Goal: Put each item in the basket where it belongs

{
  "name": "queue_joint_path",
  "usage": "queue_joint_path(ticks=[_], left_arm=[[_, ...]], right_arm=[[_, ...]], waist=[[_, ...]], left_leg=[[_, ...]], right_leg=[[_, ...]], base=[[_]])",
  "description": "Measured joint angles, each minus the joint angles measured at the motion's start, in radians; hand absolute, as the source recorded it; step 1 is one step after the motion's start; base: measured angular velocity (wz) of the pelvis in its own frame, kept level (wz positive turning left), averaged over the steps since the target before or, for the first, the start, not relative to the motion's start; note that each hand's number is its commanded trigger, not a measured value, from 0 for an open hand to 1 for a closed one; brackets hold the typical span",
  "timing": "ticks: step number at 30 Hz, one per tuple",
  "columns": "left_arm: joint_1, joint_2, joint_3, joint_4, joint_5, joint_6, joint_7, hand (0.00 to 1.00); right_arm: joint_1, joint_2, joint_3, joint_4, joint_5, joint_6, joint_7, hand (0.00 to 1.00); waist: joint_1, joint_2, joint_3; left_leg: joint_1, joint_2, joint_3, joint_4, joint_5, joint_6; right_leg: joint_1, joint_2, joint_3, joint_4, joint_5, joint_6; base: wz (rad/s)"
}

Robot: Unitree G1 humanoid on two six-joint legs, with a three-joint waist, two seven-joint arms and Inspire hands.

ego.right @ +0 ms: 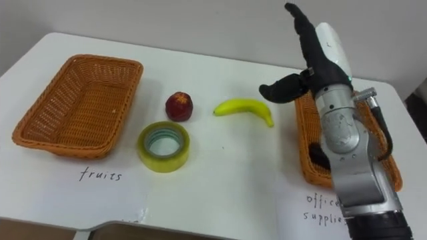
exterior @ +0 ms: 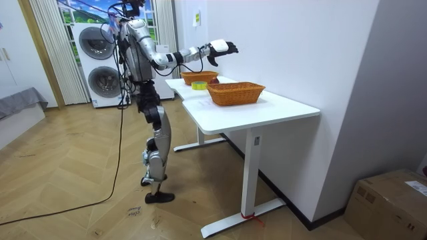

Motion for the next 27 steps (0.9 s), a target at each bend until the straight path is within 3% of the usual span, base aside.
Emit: queue_joint_path(ticks=[15,22,27], left_arm=[[-0.011,0.001,-0.025,0.002,0.021,0.027,-0.025,0.00],[-0.014,0.003,-0.035,-0.020,0.020,0.037,-0.030,0.00],[-0.017,0.009,-0.057,-0.020,0.021,0.042,-0.030,0.00]], right_arm=[[-0.004,0.011,0.073,-0.007,-0.015,0.023,0.075,0.00],[-0.005,0.011,0.110,-0.007,-0.015,0.034,0.113,0.00],[-0.012,0.011,0.173,-0.005,-0.015,0.047,0.133,0.00]], waist=[[0.027,-0.028,0.0017],[0.065,-0.046,0.0091],[0.087,-0.048,0.0080]], left_leg=[[-0.054,-0.014,-0.038,0.003,0.011,0.005],[-0.069,-0.016,-0.050,0.005,0.012,0.006],[-0.075,-0.016,-0.064,0.012,0.012,0.006]], right_leg=[[-0.032,-0.007,-0.043,0.003,0.000,0.000],[-0.038,-0.008,-0.060,-0.001,0.000,0.000],[-0.041,-0.009,-0.064,-0.001,0.000,0.000]], base=[[0.08],[0.07],[0.06]])
